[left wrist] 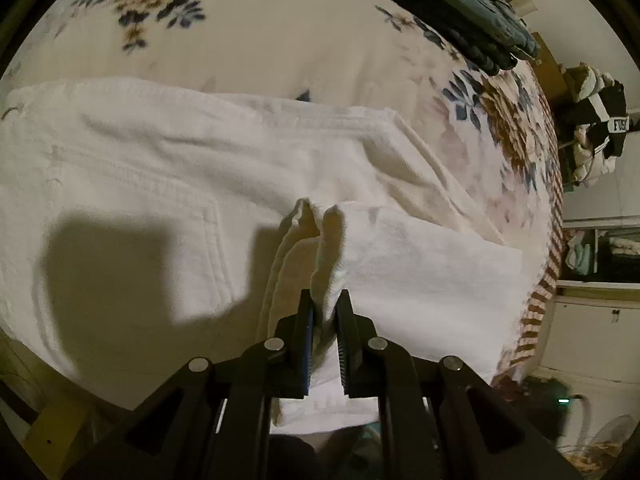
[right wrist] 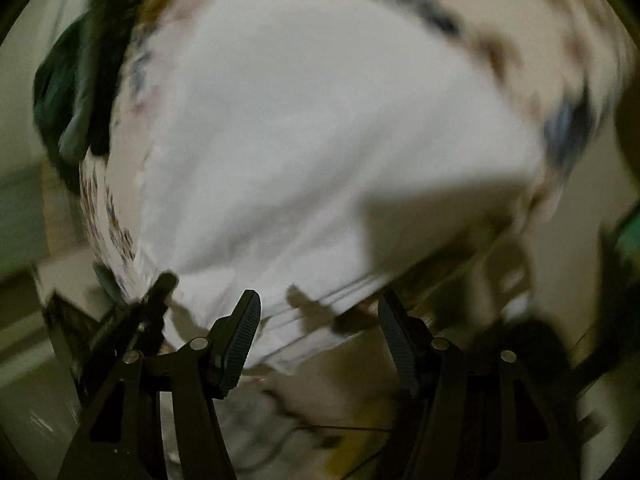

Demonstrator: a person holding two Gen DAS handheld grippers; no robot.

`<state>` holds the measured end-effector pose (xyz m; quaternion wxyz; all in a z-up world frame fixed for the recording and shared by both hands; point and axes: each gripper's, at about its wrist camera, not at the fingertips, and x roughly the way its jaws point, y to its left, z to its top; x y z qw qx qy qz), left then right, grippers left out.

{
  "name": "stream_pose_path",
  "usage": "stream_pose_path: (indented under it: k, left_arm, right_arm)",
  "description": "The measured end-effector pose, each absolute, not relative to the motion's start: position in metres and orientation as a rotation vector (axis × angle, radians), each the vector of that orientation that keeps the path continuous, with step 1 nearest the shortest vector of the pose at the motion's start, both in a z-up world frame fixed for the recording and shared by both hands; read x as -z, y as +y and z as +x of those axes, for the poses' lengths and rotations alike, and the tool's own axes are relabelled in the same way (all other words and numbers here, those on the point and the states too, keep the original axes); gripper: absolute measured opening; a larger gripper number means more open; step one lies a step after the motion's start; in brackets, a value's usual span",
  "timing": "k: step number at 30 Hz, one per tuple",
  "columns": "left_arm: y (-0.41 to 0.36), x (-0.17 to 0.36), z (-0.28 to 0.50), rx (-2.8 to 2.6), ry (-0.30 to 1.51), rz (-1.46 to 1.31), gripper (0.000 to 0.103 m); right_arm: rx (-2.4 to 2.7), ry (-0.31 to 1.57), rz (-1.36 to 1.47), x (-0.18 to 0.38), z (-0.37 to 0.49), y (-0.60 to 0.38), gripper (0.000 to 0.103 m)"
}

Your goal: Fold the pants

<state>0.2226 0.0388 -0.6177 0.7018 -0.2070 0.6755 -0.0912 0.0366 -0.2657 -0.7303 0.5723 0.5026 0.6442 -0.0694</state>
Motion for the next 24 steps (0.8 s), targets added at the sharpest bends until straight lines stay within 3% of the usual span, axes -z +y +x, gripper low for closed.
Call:
stream_pose_path:
  k: [1,2,3,6,14,17,19,21,22,24]
  left_arm:
    - [0.040,0.618,0.224,0.207,1.511,-0.464,0.008]
    - [0.041,0.618,0.224,0.208,1.517,-0.463,0.008]
    - [0.041,0.618,0.225,0.212,1.523,-0.457,0.008]
    - [0.039,0.614,0.225,0.223,1.527,-0.440,0.008]
    - [0.030,0.627,0.242,0.227,1.528,-0.324,0.009]
    - [0.021,0.641,0.244,0.241,1.541,-0.249,0.012]
    - [0.019,0.636,0.241,0.255,1.520,-0.225,0.012]
    - [0.020,0.624,0.235,0.262,1.483,-0.227,0.014]
    - [0.020,0.619,0.232,0.261,1.472,-0.225,0.015]
    - [0.026,0.607,0.224,0.232,1.433,-0.207,0.031]
  right_arm:
    - [0.190,1.485,1.238,0.738,0.032,-0.265,0.055]
    - [0.217,1.448,1.286,0.743,0.027,-0.265,0.030]
    - [0.249,1.444,1.293,0.748,0.025,-0.263,0.013]
    - [0.293,1.417,1.272,0.742,0.019,-0.256,0.008]
    - [0.214,1.426,1.123,0.711,0.026,-0.235,0.007]
    - [0.221,1.504,1.063,0.724,0.037,-0.234,0.013]
    - [0.217,1.555,1.024,0.729,0.043,-0.234,0.025]
    - [0.190,1.577,0.996,0.727,0.048,-0.237,0.057]
    - [0.175,1.585,0.953,0.720,0.050,-0.236,0.062]
    - [0.156,1.576,0.868,0.708,0.053,-0.238,0.067]
